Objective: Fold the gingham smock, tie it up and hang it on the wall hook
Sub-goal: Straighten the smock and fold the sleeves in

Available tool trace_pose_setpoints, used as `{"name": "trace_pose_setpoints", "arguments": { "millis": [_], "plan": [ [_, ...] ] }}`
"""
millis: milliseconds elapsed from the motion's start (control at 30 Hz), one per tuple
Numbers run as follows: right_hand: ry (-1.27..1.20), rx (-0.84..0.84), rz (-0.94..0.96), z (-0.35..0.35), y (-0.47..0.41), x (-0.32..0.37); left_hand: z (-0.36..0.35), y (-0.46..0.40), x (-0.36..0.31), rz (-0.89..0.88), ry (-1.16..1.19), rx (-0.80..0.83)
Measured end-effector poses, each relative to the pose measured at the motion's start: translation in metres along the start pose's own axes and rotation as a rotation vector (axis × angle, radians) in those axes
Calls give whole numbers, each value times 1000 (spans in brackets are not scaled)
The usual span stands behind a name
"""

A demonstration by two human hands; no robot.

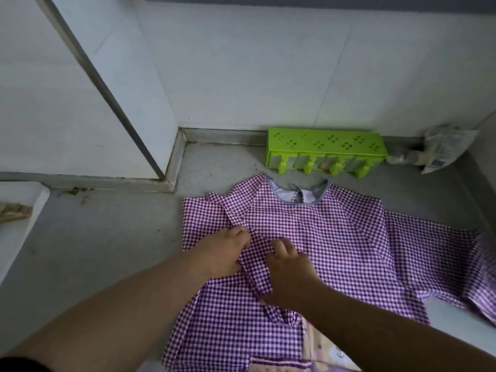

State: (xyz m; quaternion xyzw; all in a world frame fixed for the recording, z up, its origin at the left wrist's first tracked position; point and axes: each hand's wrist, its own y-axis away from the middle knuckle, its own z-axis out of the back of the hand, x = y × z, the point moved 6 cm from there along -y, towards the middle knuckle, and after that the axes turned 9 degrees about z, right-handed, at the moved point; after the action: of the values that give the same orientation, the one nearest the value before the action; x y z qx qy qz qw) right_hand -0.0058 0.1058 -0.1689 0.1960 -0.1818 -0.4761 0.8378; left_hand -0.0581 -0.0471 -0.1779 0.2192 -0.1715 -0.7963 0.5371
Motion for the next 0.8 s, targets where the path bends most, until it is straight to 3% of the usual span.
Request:
{"name": "trace_pose_setpoints", "arguments": {
  "millis": [167, 367, 434, 534, 634, 800],
  "plan": [
    [-122, -51, 17, -8, 3, -7, -4, 5, -4, 14, -122, -83],
    [-128, 138, -78, -38, 12, 1, -8, 1, -13, 53, -149, -62],
    [-146, 71, -92, -37, 9, 4, -4, 3, -17, 24, -229, -85],
    [-201, 26, -72, -31, 4, -4, -1, 10, -35, -171, -422, -164],
    [-360, -76, -60, -15, 8, -17, -20, 18, -47, -337, -612, -66],
    [-723, -181, -190, 12, 14, -67, -27, 18, -54, -295, -568, -53]
  ]
}}
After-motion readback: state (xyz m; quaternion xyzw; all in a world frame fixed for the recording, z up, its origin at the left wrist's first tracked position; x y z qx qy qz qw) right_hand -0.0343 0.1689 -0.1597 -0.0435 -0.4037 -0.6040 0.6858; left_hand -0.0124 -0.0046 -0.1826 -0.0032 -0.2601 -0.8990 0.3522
